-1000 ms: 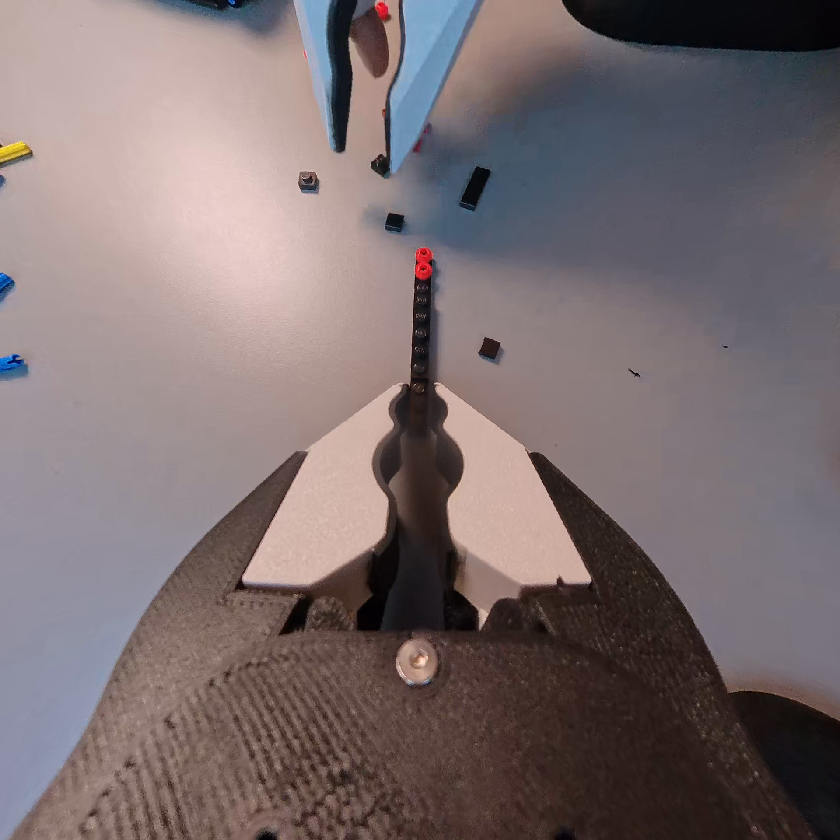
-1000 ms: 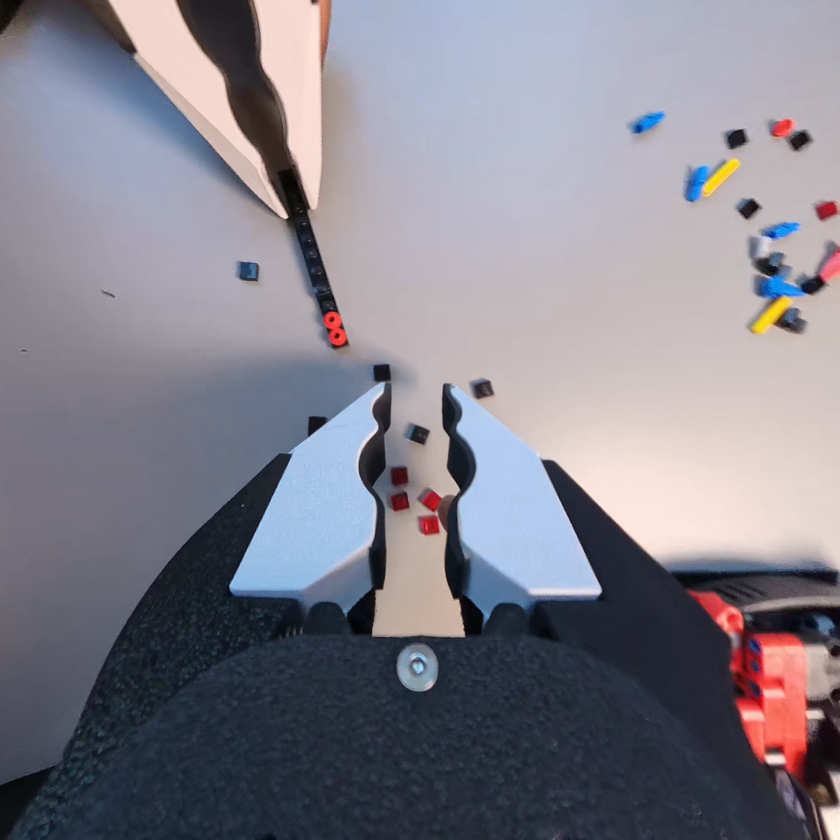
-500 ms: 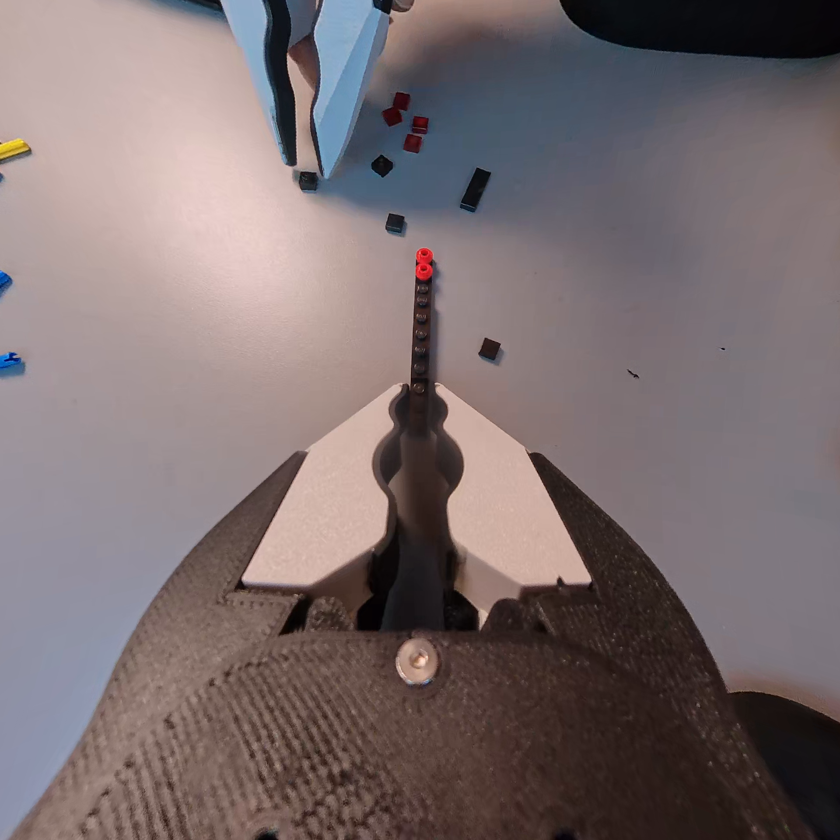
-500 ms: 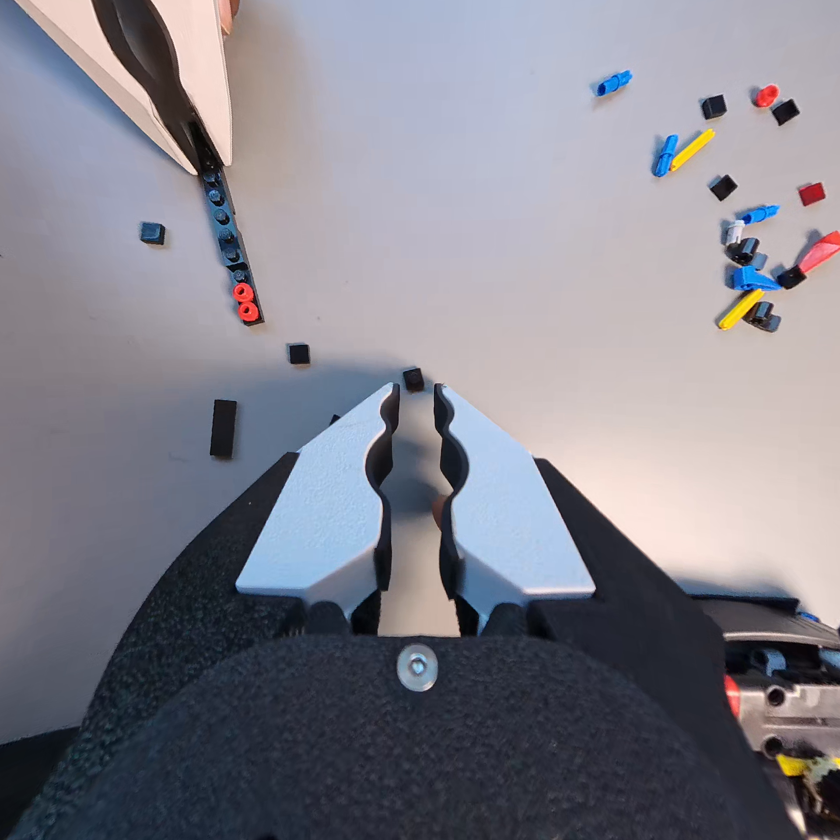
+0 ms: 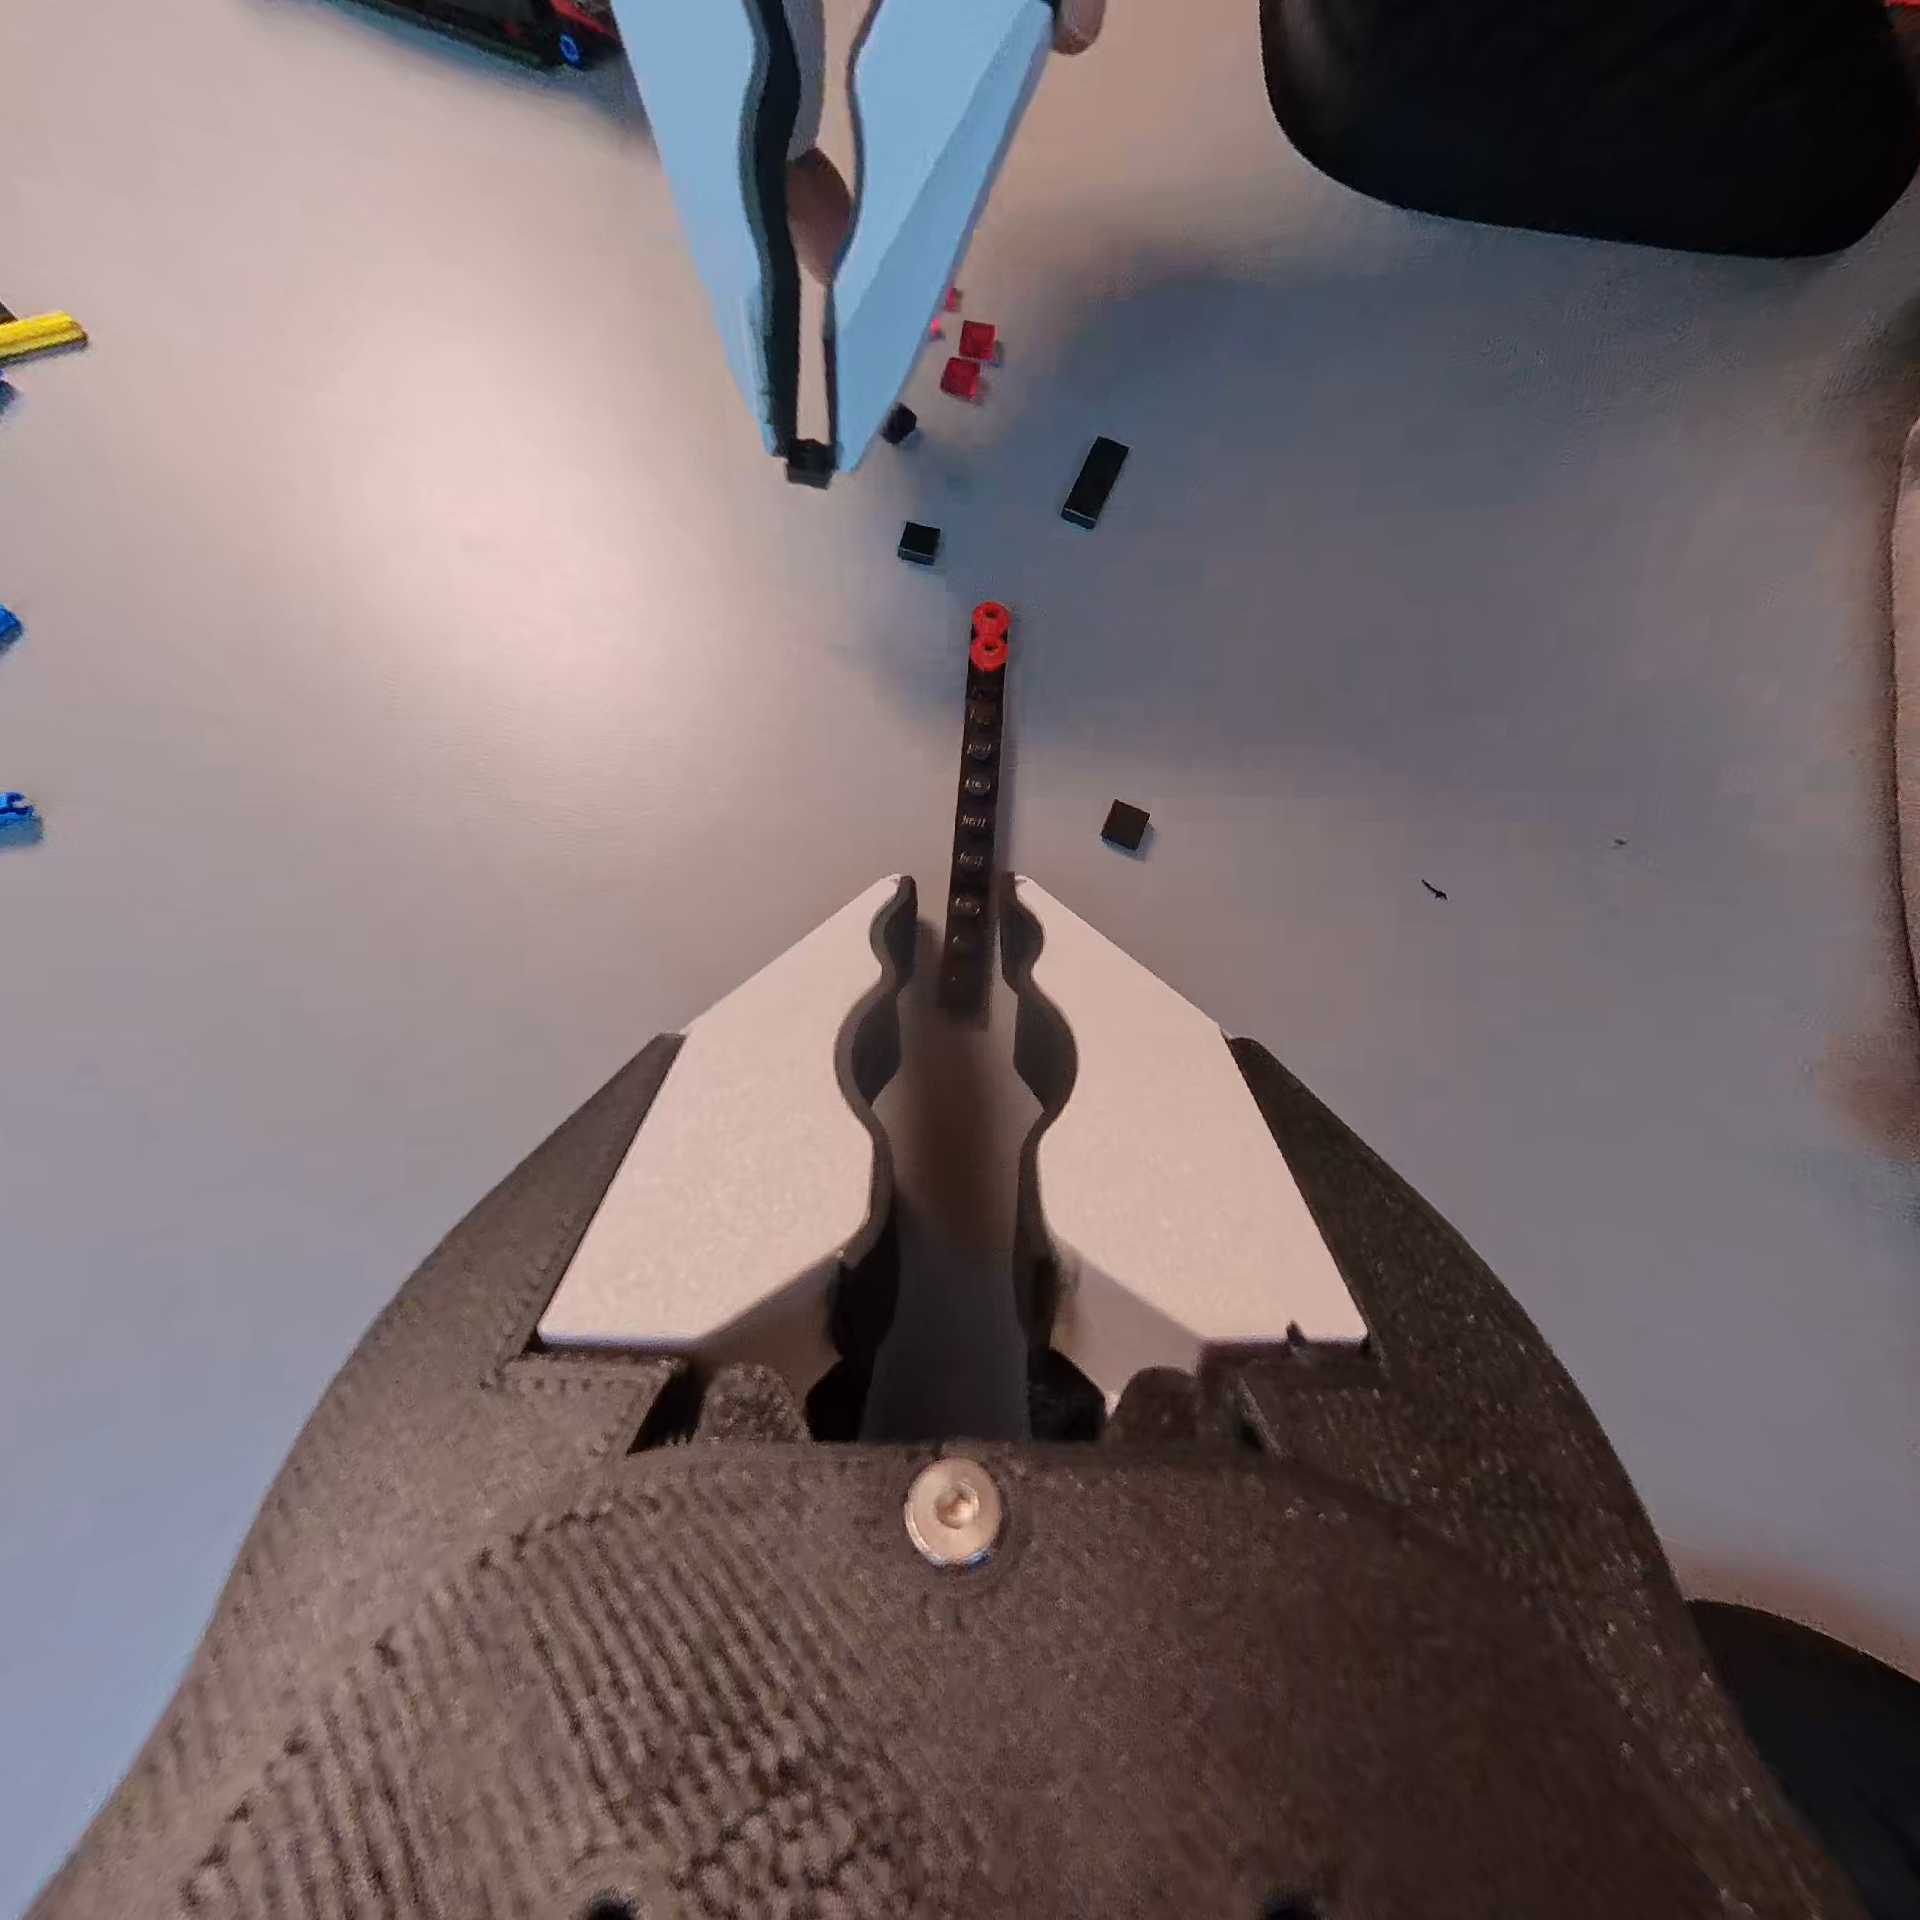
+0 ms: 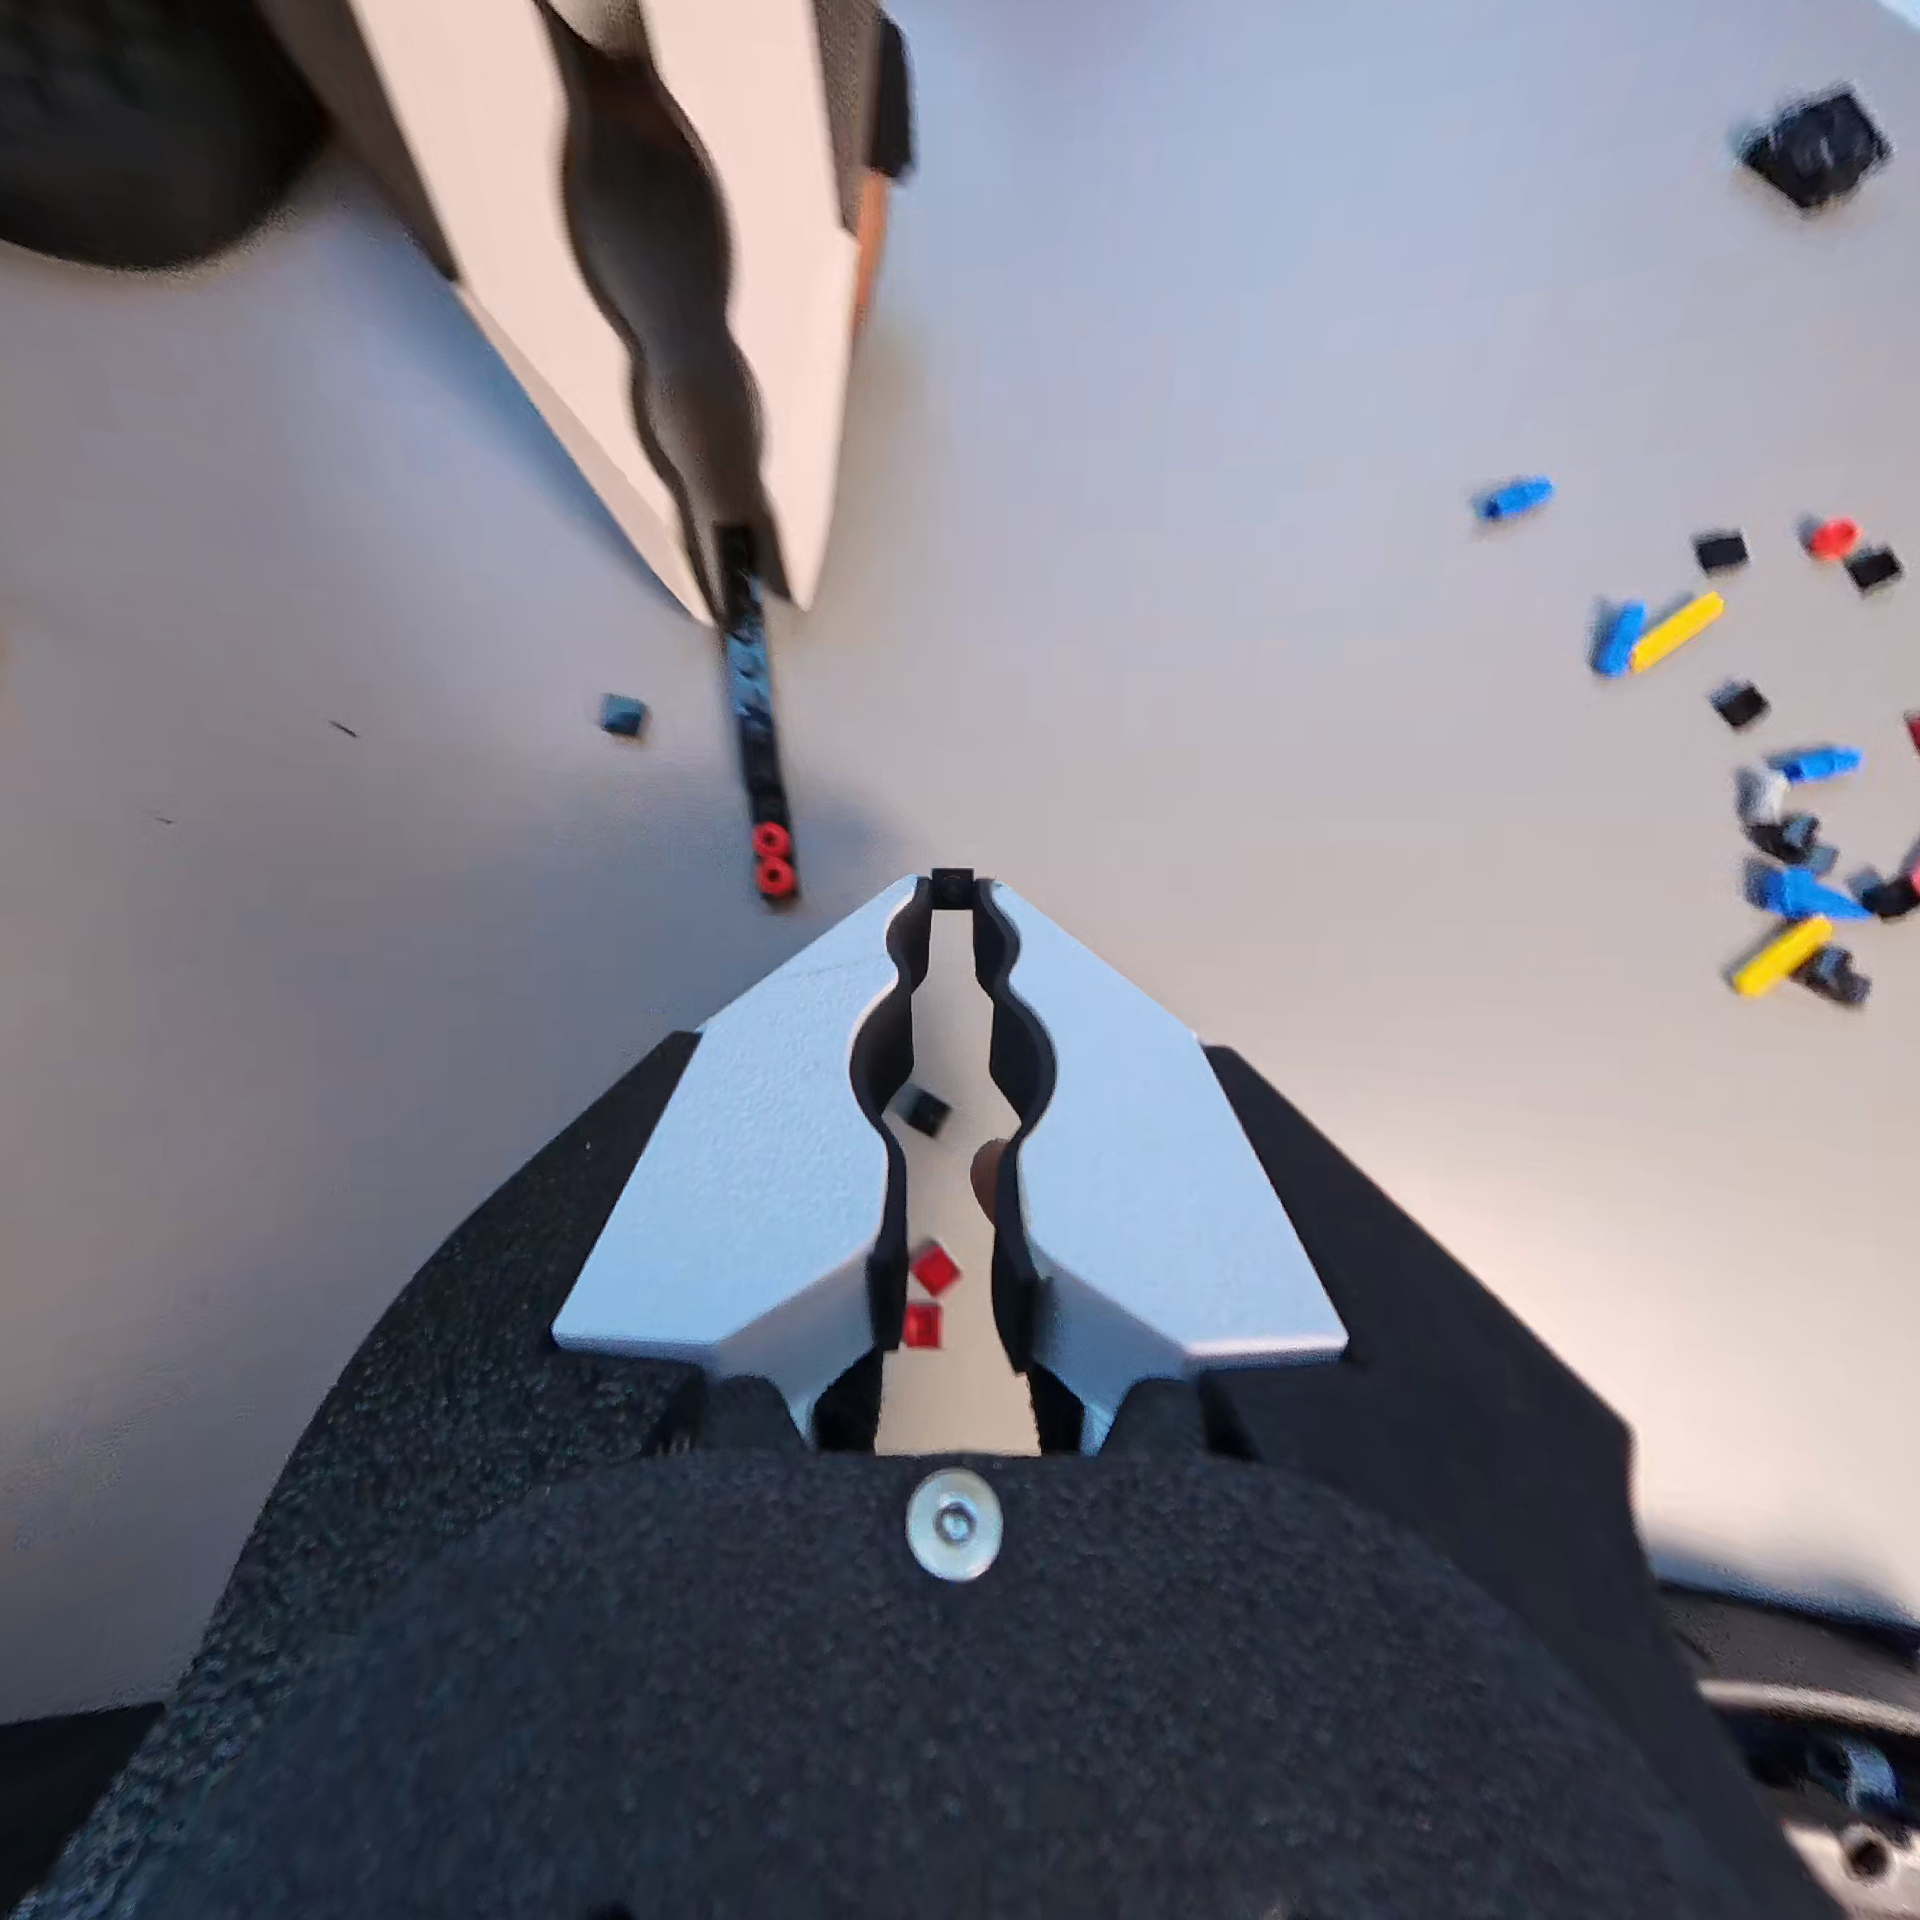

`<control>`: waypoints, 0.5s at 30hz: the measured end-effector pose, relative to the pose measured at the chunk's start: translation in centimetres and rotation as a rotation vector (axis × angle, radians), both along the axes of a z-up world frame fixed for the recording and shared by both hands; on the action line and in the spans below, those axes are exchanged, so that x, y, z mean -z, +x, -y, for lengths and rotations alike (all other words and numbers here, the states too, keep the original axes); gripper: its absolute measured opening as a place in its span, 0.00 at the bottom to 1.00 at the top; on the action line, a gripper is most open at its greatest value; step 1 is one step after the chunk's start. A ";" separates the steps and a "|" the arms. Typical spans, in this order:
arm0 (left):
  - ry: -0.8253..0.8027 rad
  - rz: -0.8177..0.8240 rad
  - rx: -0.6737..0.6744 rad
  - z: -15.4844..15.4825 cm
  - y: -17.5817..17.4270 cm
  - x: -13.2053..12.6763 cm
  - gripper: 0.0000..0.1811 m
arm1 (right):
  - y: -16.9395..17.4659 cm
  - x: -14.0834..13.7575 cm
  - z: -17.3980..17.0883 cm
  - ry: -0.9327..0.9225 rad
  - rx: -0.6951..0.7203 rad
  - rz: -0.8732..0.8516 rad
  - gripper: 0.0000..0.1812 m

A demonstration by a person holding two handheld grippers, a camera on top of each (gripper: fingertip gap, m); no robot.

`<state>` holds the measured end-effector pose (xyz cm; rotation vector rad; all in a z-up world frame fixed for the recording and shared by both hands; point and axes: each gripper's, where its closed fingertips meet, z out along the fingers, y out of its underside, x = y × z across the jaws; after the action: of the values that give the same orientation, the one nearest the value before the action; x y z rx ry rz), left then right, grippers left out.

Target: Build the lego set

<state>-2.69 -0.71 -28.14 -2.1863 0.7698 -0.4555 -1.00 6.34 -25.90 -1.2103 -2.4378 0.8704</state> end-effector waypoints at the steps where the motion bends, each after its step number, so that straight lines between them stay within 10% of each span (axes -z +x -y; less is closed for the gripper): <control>1: 0.005 -0.003 0.002 0.0 0.1 0.0 0.07 | 0.0 -0.4 1.2 -0.009 -0.022 -0.008 0.03; 15: 0.045 -0.096 0.030 -0.2 0.6 0.3 0.03 | 0.8 2.2 4.5 0.112 -0.033 0.091 0.03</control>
<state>-2.13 -0.53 -28.47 -2.1698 0.8571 -0.3470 -0.21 1.84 -28.07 -1.1978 -2.5476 0.6907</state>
